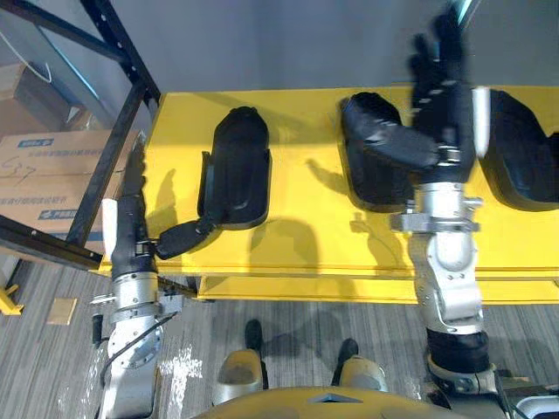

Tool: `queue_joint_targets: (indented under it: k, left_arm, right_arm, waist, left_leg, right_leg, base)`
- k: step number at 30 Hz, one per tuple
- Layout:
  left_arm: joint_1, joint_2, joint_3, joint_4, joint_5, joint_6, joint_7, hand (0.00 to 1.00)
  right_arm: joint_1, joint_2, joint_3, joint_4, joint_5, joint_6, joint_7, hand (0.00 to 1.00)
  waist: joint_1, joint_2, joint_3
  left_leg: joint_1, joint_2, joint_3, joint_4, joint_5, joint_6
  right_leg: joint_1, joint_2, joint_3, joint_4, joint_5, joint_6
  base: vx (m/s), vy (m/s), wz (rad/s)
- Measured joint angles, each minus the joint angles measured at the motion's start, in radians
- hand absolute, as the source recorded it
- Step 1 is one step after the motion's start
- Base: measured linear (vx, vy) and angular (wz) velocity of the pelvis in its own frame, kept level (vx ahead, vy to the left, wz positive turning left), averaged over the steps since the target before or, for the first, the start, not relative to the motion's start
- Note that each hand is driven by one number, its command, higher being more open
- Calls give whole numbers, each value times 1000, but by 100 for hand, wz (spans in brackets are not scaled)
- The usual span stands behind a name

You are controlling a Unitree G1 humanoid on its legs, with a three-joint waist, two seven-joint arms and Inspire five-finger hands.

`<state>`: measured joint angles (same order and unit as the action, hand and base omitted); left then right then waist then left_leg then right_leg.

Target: Walk over and take three plastic housings, then place them on the shelf

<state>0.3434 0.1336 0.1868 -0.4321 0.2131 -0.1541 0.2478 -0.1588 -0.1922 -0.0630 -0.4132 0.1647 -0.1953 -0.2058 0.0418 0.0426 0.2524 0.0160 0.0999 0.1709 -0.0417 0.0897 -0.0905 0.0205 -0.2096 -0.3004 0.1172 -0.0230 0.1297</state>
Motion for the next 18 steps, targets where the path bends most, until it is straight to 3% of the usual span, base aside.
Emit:
queue_joint_targets:
  k: [4,7,12,18]
  left_arm:
    - [9,0,86,3,75,29,53,100]
    - [8,0,103,7,108,37,52,100]
    - [10,0,102,70,150,48,39,100]
    - [7,0,100,79,56,47,-66,100]
  right_arm:
    - [147,13,-115,-79,-3,-98,-89,100]
    - [201,15,-193,-93,-18,-137,-116,100]
    - [267,57,-249,-93,-20,-165,-133,100]
    - [298,84,-279,-93,5,-165,-129,100]
  waist:
    - [-19,1,-23]
    - [-25,3,-25]
    - [-47,6,-43]
    - [-69,7,-43]
  left_leg:
    - [0,1,10,-2,-6,-1]
    - [6,1,22,-3,-10,-1]
    - [2,1,37,-14,-12,0]
    - [-13,-2,56,-13,-11,2]
  right_leg:
    - [0,3,5,-13,3,1]
    - [-1,4,20,-17,7,2]
    - [-21,4,35,-17,7,3]
    - [-50,3,57,-16,13,4]
  base:
    - [28,-6,-5]
    - [0,4,-12]
    - [-3,4,-8]
    - [8,7,-9]
